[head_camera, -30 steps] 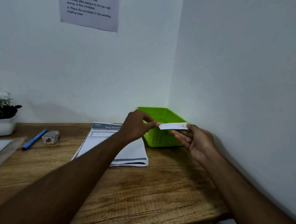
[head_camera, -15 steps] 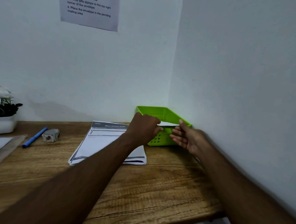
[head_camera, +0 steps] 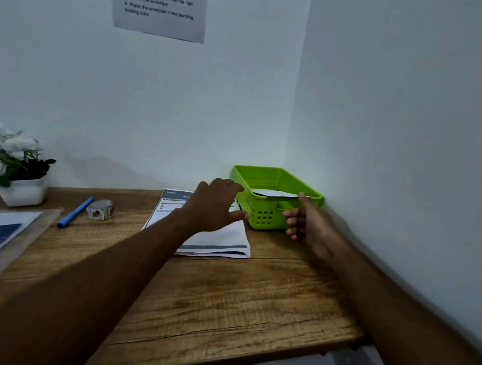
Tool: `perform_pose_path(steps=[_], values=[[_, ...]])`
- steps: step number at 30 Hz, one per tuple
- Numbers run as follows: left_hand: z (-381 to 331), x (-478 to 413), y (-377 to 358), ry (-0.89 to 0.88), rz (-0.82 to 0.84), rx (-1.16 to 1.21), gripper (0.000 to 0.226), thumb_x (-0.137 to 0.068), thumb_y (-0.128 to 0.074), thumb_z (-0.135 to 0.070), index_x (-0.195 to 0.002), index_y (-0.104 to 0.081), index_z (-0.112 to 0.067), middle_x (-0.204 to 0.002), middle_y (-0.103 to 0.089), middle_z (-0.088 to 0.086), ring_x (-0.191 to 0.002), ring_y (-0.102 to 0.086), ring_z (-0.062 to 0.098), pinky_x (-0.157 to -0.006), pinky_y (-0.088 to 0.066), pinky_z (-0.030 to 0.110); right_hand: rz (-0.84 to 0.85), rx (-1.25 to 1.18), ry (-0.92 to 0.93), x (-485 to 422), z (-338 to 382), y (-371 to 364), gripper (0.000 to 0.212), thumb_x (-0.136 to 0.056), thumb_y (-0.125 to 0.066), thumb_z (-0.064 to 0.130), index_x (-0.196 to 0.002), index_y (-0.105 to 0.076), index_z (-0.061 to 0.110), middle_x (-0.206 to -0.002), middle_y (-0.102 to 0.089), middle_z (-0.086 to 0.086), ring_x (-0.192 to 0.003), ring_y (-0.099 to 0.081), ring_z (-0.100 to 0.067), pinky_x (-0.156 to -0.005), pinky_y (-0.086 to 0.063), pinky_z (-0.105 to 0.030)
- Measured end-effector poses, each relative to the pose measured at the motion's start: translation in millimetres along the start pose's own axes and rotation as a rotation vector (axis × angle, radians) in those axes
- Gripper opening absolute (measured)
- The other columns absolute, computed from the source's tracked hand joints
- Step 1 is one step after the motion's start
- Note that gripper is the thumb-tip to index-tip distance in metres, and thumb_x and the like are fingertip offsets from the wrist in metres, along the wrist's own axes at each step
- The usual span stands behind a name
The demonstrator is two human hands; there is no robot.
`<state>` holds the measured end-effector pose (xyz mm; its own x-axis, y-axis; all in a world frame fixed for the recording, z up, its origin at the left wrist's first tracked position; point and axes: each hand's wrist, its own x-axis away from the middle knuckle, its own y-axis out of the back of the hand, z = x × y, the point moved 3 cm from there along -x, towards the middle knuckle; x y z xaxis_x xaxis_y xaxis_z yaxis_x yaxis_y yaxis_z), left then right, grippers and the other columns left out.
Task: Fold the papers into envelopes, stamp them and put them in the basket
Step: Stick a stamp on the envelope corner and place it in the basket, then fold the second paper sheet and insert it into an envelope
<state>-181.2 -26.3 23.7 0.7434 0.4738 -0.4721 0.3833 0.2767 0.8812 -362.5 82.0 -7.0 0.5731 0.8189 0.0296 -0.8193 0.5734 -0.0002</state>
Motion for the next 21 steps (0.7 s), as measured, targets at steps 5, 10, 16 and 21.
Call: perform_pose_path(steps=[5, 10, 16, 21], values=[[46, 31, 6, 0.114, 0.071, 0.122, 0.048, -0.088, -0.059, -0.049, -0.126, -0.054, -0.020, -0.132, -0.055, 0.000, -0.121, -0.049, 0.019, -0.098, -0.039, 0.035, 0.379, 0.345, 0.196, 28, 2, -43, 0.033, -0.099, -0.052, 0.032, -0.089, -0.072, 0.007, -0.077, -0.072, -0.004, -0.057, -0.064, -0.012, -0.051, -0.047, -0.021], [86, 69, 15, 0.210, 0.251, 0.067, 0.050, -0.087, -0.055, -0.055, -0.122, -0.060, -0.019, -0.125, -0.060, -0.001, -0.108, -0.054, 0.015, -0.086, -0.040, 0.028, 0.451, 0.819, 0.541, 27, -6, -82, 0.038, -0.080, -0.075, 0.041, -0.115, -0.065, 0.030, -0.095, -0.055, 0.026, -0.090, -0.051, 0.011, -0.091, -0.039, -0.020], [126, 103, 3, 0.315, 0.278, 0.333, 0.100, -0.055, -0.035, -0.098, -0.096, -0.066, -0.012, -0.089, -0.065, 0.006, -0.076, -0.055, 0.014, -0.071, -0.042, 0.031, 0.589, 1.019, 0.571, 17, -20, -108, 0.056, -0.078, -0.073, 0.050, -0.129, -0.054, 0.033, -0.139, -0.047, 0.013, -0.128, -0.041, -0.002, -0.108, -0.030, -0.021], [134, 108, -2, 0.338, 0.335, 0.319, 0.118, -0.042, -0.034, -0.102, -0.129, -0.055, -0.025, -0.125, -0.058, -0.007, -0.107, -0.053, 0.009, -0.088, -0.044, 0.030, 0.515, 0.988, 0.632, 2, -23, -110, 0.026, -0.087, -0.068, 0.038, -0.112, -0.062, 0.033, -0.127, -0.058, 0.011, -0.124, -0.049, -0.005, -0.109, -0.037, -0.030]])
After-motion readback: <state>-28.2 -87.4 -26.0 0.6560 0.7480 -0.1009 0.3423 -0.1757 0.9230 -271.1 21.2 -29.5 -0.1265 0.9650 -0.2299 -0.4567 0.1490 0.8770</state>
